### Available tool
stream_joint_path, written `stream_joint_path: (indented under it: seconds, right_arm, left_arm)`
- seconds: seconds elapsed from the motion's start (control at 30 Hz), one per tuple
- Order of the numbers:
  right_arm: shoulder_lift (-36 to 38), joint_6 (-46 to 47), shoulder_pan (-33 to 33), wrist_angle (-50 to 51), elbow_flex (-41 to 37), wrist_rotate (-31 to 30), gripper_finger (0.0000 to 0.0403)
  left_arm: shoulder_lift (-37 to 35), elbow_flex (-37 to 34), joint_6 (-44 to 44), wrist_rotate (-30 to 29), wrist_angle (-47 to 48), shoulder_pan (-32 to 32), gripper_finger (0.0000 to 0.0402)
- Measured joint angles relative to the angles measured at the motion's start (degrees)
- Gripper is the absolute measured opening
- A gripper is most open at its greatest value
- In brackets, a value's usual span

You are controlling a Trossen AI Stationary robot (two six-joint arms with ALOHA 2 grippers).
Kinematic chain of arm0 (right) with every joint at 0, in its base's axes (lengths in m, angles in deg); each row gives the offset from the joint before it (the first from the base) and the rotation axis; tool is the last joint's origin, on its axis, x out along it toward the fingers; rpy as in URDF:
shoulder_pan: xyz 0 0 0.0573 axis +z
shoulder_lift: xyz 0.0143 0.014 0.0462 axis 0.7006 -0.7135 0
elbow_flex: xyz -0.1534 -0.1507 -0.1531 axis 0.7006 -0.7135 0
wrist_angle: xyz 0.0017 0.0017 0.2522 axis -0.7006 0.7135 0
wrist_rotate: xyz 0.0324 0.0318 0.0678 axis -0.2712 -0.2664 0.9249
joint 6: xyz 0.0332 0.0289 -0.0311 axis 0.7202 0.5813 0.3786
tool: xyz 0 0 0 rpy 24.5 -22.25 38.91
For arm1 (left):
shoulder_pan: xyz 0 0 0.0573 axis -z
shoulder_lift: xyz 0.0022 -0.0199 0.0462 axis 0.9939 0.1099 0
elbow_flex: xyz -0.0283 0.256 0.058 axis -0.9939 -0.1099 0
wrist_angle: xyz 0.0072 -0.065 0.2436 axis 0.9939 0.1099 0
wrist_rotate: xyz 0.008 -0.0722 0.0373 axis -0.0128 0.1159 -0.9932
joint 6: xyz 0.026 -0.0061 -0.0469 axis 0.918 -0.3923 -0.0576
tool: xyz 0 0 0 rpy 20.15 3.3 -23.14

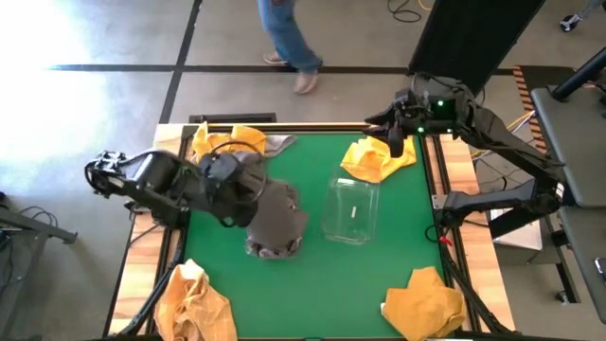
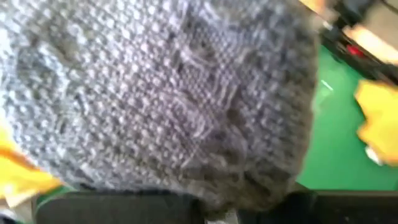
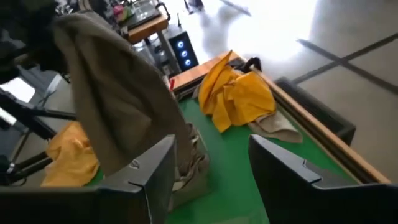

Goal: Sort towels by color in basket
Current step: Put the dark gray towel into the left transparent bin

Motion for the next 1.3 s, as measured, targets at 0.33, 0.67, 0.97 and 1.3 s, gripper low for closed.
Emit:
stream_joint_path:
  seconds: [0.33,0.67,0.97,1.3]
  right_arm:
    - [-1.8,0.1,2.3,2.9,-0.2,-0.2,0.0174]
    - [-1.9,0.1,3.9,4.1,-2.5,-0.2,0.0173]
    - [-2.2,-1.5,3.8,4.0,-3.2,-0.2,0.0184]
    - [-2.2,-4.6,3.8,4.2,-3.3,-0.2,0.0184]
  left_arm:
    - [0.0,-20.2,-1.9,13.5,-23.6,-2.3,0.0022]
    - [0.7,-40.3,-1.9,32.6,-41.1,-14.0,0.0022]
    - [4.1,-51.4,7.4,32.1,-46.8,-26.0,0.0041]
    - [7.6,-49.3,19.9,32.7,-46.3,-26.0,0.0182]
